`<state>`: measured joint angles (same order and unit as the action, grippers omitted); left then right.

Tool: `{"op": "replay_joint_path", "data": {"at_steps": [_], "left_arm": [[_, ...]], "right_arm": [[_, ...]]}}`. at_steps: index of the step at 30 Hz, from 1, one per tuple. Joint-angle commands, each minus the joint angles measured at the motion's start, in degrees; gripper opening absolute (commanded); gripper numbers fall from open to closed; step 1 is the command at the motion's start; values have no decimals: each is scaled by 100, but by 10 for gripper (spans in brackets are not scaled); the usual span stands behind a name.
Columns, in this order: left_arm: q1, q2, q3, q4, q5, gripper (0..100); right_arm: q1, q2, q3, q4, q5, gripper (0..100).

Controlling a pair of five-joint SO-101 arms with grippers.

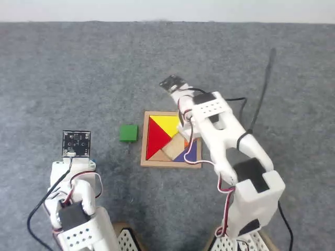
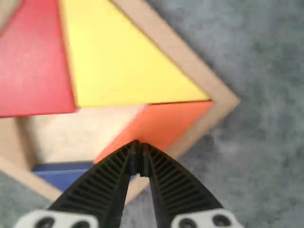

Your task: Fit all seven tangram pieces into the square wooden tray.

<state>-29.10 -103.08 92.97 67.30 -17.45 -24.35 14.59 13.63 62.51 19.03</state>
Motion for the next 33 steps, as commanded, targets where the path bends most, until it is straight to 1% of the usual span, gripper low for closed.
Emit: {"op": "replay_joint_path", "data": {"at_steps": [1,5,7,9,11,13,16,18,20,22,27,30,33], "left_arm": [[9,-105,-13,-18,-53,15],[18,-105,-22,-18,-53,15],[26,-105,-66,-18,-62,17],[26,-88,-180,35,-255,23],[26,-88,-215,114,-281,37],[26,-79,-233,141,-281,52],[26,-70,-277,149,-273,73],[26,-70,-418,299,-273,84],[9,-70,-646,519,-273,103],[0,-62,-787,545,-273,127],[26,229,-936,475,-273,149],[26,941,-1121,88,-273,167],[44,2004,-1701,-255,-273,186]], "right_arm": [[-57,-822,-352,470,53,12],[-13,-1921,-360,998,44,12],[163,-2396,-167,1174,18,12],[453,-2756,202,1156,18,12],[840,-2949,712,848,0,12],[1218,-3020,1292,330,-105,12],[1675,-3037,2277,-752,-624,12],[1824,-3090,2743,-1305,-730,12],[1824,-3055,3051,-1763,-738,12],[1824,-3073,3253,-2149,-730,12],[1833,-3073,3367,-2352,-730,12],[1859,-3073,3367,-2352,-738,12],[1868,-3064,3367,-2360,-738,12]]}}
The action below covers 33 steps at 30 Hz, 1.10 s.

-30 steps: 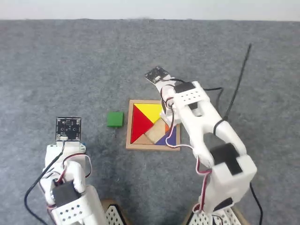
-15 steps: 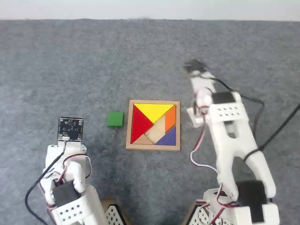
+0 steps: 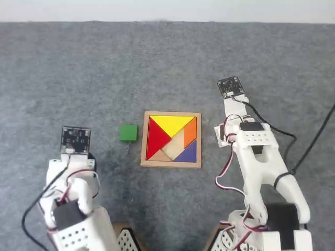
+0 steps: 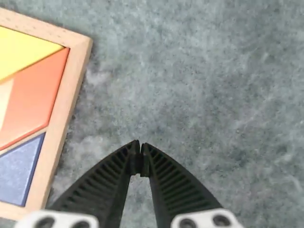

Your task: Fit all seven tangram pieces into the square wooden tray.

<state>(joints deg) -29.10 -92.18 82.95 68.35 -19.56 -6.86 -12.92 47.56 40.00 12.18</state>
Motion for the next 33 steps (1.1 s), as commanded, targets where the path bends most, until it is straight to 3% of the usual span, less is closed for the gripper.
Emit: {"op": "replay_joint_path", "data": {"at_steps": [1,6,11,14,24,33], "left_arm": [[123,1327,-963,-422,-62,197],[1266,3446,-2035,-431,53,237],[2189,5442,-3196,-448,1538,239],[2295,6602,-3996,-448,2259,239],[2303,9978,-6053,-396,2338,239],[2303,10945,-6888,-167,2664,240]], "right_arm": [[119,-303,-26,-110,-62,12],[119,-286,-26,-154,-44,12],[119,-277,-26,-154,-44,12],[119,-277,-26,-154,-44,12],[92,-321,-26,-163,-35,12],[75,-277,-26,-171,-35,12]]}}
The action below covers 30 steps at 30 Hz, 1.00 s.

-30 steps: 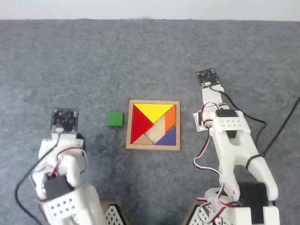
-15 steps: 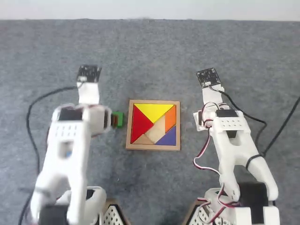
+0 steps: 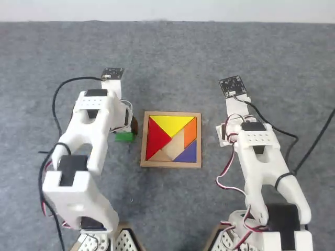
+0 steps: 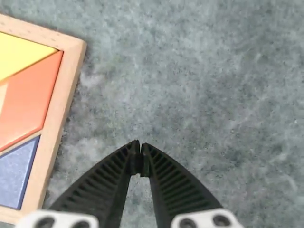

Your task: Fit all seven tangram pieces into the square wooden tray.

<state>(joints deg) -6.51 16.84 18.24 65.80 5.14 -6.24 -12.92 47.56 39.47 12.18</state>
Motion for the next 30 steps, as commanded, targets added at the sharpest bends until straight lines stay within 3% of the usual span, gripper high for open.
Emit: {"op": "replay_joint_path", "data": {"at_steps": [1,15,20,30], "left_arm": [[44,79,-462,97,211,240],[35,97,-163,334,237,234],[35,114,-154,220,246,159],[35,97,-145,132,202,148]], "right_arm": [[13,-277,-26,-119,-35,12],[13,-259,-18,-233,-35,12],[13,-259,-18,-233,-35,12],[13,-259,-18,-233,-35,12]]}}
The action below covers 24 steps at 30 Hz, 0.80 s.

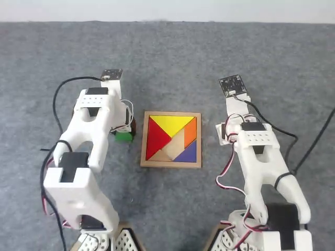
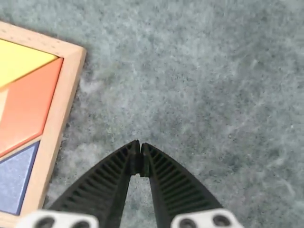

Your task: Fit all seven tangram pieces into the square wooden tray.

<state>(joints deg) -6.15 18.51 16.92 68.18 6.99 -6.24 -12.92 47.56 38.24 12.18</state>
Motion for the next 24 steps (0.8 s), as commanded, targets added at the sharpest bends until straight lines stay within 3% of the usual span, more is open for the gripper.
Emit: {"op": "replay_joint_path", "data": {"at_steps": [1,16,21,24], "left_arm": [[0,-70,-13,-97,9,148],[0,-70,-4,-62,0,130],[0,-44,-57,35,0,225],[-44,-9,-163,88,-149,227]], "right_arm": [[13,-259,-18,-110,-35,12],[13,-259,-18,-110,-35,12],[31,-268,-18,-101,-35,12],[31,-268,-18,-92,-35,12]]}}
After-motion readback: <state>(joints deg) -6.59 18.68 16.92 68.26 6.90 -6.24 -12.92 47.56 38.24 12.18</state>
